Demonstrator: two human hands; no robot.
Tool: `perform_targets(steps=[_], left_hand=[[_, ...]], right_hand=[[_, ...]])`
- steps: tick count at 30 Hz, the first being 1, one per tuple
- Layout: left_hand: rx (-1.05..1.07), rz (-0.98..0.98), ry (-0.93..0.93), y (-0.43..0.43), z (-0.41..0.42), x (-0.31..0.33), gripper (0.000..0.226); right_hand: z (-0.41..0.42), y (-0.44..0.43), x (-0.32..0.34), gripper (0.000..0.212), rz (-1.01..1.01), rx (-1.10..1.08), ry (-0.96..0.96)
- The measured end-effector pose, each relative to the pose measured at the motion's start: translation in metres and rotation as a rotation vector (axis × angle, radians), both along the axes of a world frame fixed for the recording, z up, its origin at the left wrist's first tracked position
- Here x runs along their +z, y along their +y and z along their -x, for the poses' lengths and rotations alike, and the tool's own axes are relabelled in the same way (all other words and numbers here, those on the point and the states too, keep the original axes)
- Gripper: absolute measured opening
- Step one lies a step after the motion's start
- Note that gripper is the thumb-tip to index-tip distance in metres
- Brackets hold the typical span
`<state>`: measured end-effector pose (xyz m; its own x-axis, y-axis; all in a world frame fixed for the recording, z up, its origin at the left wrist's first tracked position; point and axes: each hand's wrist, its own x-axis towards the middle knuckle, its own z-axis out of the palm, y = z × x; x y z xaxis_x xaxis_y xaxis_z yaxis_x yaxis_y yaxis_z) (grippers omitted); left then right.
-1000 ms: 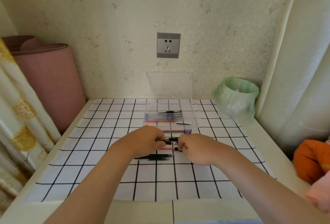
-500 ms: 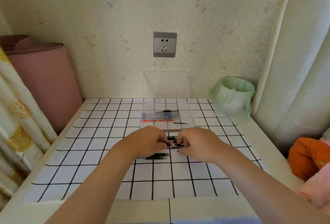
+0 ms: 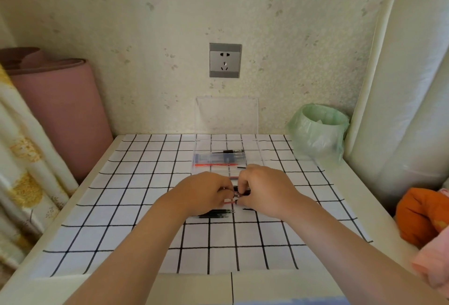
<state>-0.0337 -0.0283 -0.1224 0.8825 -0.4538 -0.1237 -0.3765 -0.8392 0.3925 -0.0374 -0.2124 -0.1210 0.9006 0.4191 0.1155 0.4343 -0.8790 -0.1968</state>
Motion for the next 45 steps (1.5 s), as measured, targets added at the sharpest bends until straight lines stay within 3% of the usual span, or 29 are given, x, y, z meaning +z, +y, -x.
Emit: perform_targets(steps=[3,9,13,17,22,26,29,36,45], left_hand=[[0.017,-0.008,0.033,0.0016,-0.0008,-0.0001,0.023],[0.029,0.017,0.057,0.0008,-0.0005,-0.0021,0.023],[-0.021,0.011,0.023,0.0010,0.0003,-0.0019,0.014],[0.011,0.005,0.037,0.0031,-0.0021,-0.0010,0.022],[0.009,0.033,0.091,0.0025,-0.0012,-0.0007,0.033],[0.026,0.035,0.093,0.0024,-0.0014,0.0004,0.036],[0.026,0.016,0.095,0.0041,-0.0017,0.0005,0.037],[0.040,0.057,0.102,0.0060,-0.0013,0.0018,0.030],[0.042,0.112,0.155,0.0041,0.0015,0.0020,0.019]], right_hand=[[-0.0006,0.0008,-0.0023,0.033,-0.019,0.027,0.029],[0.0010,0.0044,0.0002,0.017,0.005,0.038,0.027],[0.0020,0.0058,0.0011,0.022,-0.029,0.032,-0.020],[0.0004,0.0048,-0.0021,0.020,0.004,0.057,0.055],[0.0006,0.0058,0.0016,0.012,-0.020,0.026,-0.016],[0.0017,0.0066,0.0006,0.025,-0.075,0.055,0.030],[0.0008,0.0069,-0.0009,0.019,-0.046,0.095,0.096],[-0.0006,0.0052,0.0009,0.010,-0.057,0.018,-0.045],[0.0003,0.0041,-0.0016,0.013,-0.099,0.076,0.031]])
